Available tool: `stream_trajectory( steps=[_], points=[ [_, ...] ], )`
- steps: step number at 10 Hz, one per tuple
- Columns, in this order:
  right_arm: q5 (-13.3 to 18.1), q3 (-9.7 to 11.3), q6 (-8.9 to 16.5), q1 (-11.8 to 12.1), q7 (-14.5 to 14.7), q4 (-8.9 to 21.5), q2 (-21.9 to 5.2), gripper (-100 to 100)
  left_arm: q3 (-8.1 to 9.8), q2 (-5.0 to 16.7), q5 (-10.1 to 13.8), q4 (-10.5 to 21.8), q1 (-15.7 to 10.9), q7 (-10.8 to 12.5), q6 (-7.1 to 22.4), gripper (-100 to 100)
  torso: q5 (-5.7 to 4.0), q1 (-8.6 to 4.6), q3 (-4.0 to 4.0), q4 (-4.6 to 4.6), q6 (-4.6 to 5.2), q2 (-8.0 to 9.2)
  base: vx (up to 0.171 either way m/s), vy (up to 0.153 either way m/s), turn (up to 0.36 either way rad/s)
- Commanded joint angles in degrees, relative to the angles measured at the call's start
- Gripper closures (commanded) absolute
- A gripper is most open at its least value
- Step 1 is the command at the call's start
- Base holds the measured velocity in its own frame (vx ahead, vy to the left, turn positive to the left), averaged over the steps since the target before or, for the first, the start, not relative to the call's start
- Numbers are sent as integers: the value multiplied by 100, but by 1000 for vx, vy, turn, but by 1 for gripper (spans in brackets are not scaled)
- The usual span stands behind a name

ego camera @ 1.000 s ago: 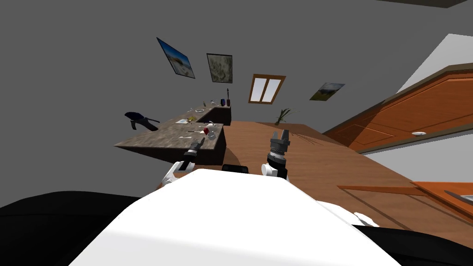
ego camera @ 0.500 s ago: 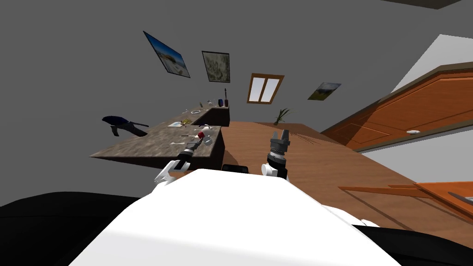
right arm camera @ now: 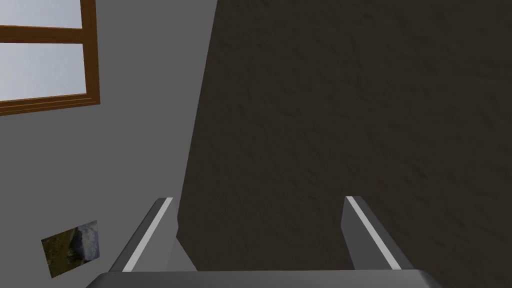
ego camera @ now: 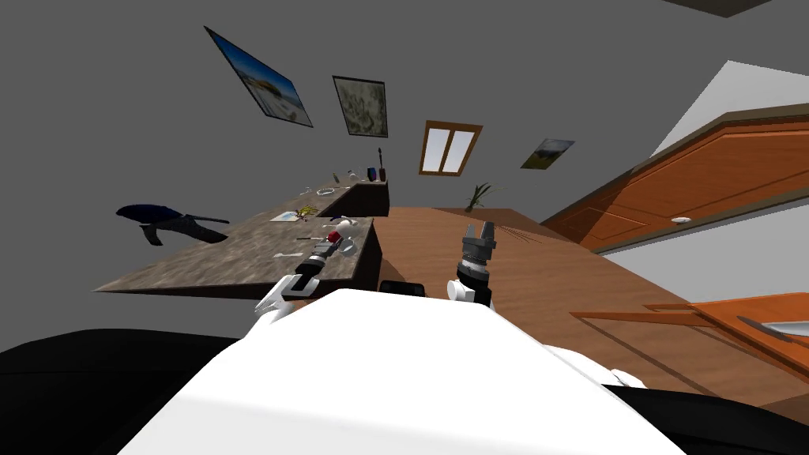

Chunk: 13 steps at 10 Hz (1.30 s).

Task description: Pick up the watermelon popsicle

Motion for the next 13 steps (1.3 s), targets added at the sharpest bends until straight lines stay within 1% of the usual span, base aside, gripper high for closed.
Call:
stream_trajectory(
  steps=[1,2,3,4,5,6,7,8,9,10,11,12,13],
  points=[
    [0,0,0,0,0,0,0,0,286,3,12,268,152,38,-286,-100,0,0,0,0,0,0,31,-53,-234],
    [0,-1,0,1,0,0,0,0,470,39,25,484,306,92,-476,-100,-2,-1,1,0,-7,3,30,-71,-408],
    [0,0,0,-1,0,0,1,0,678,39,25,752,306,92,-706,-100,18,9,-13,-9,16,-16,32,-60,-194],
    [0,-1,0,1,0,0,0,0,730,39,25,775,306,92,-778,-100,26,23,-23,-17,5,-29,20,-27,61],
    [0,-1,0,2,0,0,0,0,966,75,39,976,461,145,-1002,-100,29,36,-24,-18,2,-30,31,-45,-355],
    [0,0,0,0,0,0,0,0,1149,75,39,1130,461,145,-1179,-100,37,36,-29,-19,22,-38,31,-43,-217],
    [0,-1,0,1,0,0,0,0,1167,75,39,1281,461,145,-1232,-100,41,41,-37,-23,20,-50,18,-28,16],
    [0,-2,0,2,0,0,0,0,1418,111,52,1482,616,199,-1479,-100,41,45,-38,-24,17,-51,37,-60,-319],
    [0,-1,0,0,0,0,0,0,1580,111,52,1648,616,199,-1620,-100,40,38,-40,-24,25,-56,36,-49,-230],
    [0,-1,0,1,0,0,0,0,1604,111,52,1788,616,199,-1685,-100,40,41,-41,-25,20,-58,17,-20,-6],
    [0,-2,0,2,0,0,-1,0,1844,147,65,1973,771,253,-1897,-100,42,47,-38,-24,16,-52,29,-52,-345],
    [0,-1,0,0,0,0,0,0,1999,147,65,2068,771,253,-1996,-100,40,41,-39,-23,26,-54,33,-43,-209],
    [0,-2,0,2,0,0,-1,0,2041,147,65,2192,771,253,-2122,-100,40,42,-40,-24,18,-55,20,-17,19]
  ],
)
